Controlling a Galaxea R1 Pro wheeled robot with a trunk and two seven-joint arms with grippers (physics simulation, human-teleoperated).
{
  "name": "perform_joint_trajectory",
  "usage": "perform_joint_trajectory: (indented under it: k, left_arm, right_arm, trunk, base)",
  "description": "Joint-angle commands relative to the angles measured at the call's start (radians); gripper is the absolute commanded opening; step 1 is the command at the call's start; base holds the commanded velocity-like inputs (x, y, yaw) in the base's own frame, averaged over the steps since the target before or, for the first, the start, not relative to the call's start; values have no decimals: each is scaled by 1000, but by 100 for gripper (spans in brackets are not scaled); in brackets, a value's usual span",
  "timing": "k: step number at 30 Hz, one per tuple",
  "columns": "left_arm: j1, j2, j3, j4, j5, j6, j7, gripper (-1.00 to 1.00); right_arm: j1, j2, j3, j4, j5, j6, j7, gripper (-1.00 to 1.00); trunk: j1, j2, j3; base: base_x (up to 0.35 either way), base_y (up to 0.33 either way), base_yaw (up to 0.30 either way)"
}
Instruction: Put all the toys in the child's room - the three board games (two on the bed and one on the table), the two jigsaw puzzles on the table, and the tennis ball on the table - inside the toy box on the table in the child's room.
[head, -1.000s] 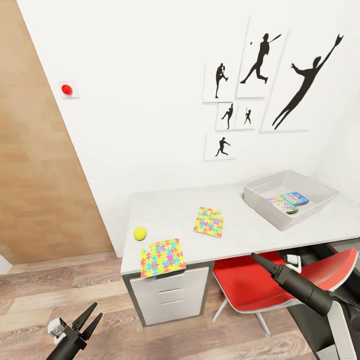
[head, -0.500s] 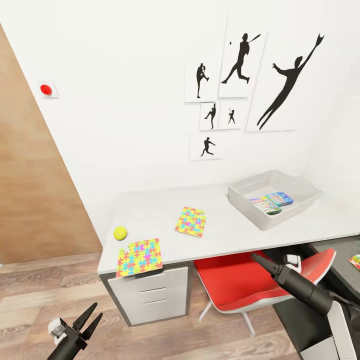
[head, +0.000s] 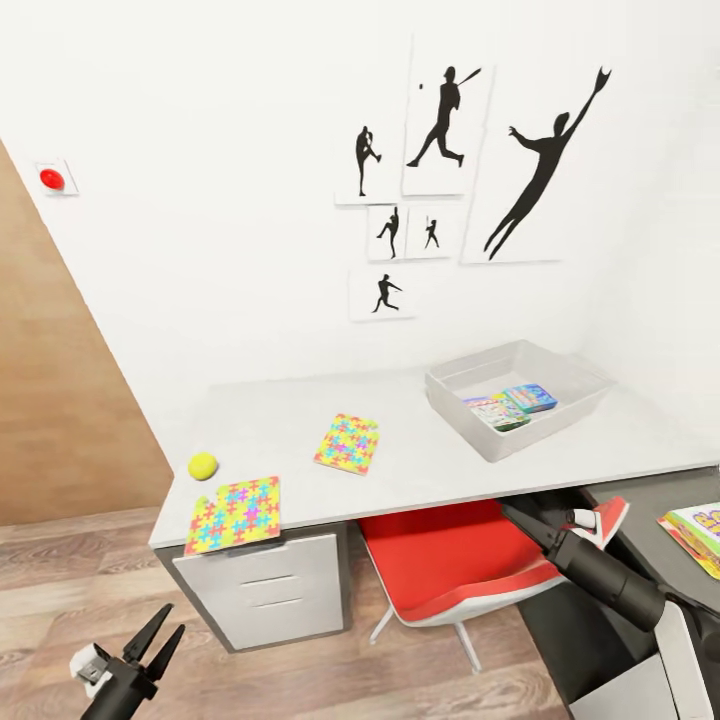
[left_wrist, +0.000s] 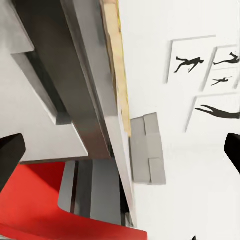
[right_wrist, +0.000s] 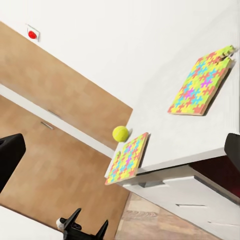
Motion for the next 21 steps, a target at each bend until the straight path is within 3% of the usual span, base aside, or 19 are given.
perform_joint_trajectory:
  k: [1, 11, 14, 17, 21]
  left_arm:
    - [-1, 0, 7, 0, -1, 10, -3, 100]
    - [-1, -22, 25, 1, 2, -27, -2, 100]
    - [-1, -36, 26, 2, 3, -85, 5, 100]
    - [-2, -60, 29, 2, 16, -188, 42, 100]
    - [-4, -93, 40, 1, 71, -300, 149, 100]
  right_arm:
    - [-1, 0, 0, 1, -4, 6, 1, 100]
    - [-1, 0, 0, 1, -4, 6, 1, 100]
    - [-1, 0, 0, 0, -4, 6, 1, 100]
    - [0, 0, 0, 0, -4, 6, 1, 100]
    - [-1, 0, 0, 0, -3, 6, 1, 100]
  trunk:
    - [0, -1, -1]
    - [0, -1, -1]
    - [0, -1, -1]
    - [0, -1, -1]
    - [0, -1, -1]
  base:
    - [0, -58, 0]
    - [0, -17, 0]
    - [0, -3, 0]
    - [0, -1, 0]
    - [0, 0, 0]
